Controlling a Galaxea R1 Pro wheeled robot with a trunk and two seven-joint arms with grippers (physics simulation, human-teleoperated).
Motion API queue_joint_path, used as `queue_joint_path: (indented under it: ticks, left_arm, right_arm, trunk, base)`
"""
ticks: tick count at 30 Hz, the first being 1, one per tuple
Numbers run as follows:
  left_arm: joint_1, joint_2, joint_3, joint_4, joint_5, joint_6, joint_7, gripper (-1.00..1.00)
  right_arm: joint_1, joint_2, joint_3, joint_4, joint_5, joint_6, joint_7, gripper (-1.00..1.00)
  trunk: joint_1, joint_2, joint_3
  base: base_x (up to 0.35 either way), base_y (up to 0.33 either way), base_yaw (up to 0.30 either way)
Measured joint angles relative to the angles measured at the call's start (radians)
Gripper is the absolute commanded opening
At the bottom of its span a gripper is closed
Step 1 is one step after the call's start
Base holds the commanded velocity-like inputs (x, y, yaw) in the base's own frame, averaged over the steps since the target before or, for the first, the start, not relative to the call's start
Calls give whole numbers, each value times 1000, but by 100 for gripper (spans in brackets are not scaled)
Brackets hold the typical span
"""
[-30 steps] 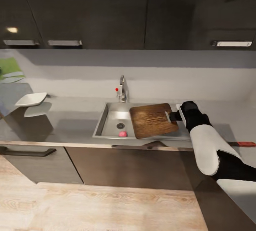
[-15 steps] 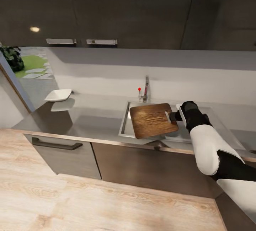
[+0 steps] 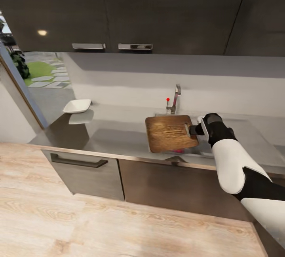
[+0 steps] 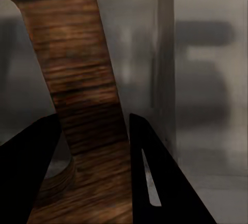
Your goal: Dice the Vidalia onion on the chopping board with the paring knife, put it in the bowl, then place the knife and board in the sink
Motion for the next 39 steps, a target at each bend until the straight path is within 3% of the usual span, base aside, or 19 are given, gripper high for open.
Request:
queue_joint_path:
  ticks: [15, 27, 35, 39]
  left_arm:
    - [0, 0, 0, 0, 0, 0, 0, 100]
    - [0, 0, 0, 0, 0, 0, 0, 100]
    - [0, -1, 0, 0, 0, -1, 0, 100]
    - [0, -1, 0, 0, 0, -1, 0, 100]
  right_arm:
    - [0, 0, -7, 0, -4, 0, 0, -100]
    - [0, 4, -7, 5, -4, 2, -5, -100]
    - [-1, 26, -14, 50, -6, 2, -137, -100]
    - [-2, 28, -15, 53, -63, 4, -168, -100]
  trunk:
    - [0, 0, 0]
    - [0, 0, 0]
    - [0, 0, 0]
    - [0, 0, 0]
  base:
    - [121, 316, -140]
    - [144, 278, -11]
    - [111, 110, 0]
    - [74, 26, 0]
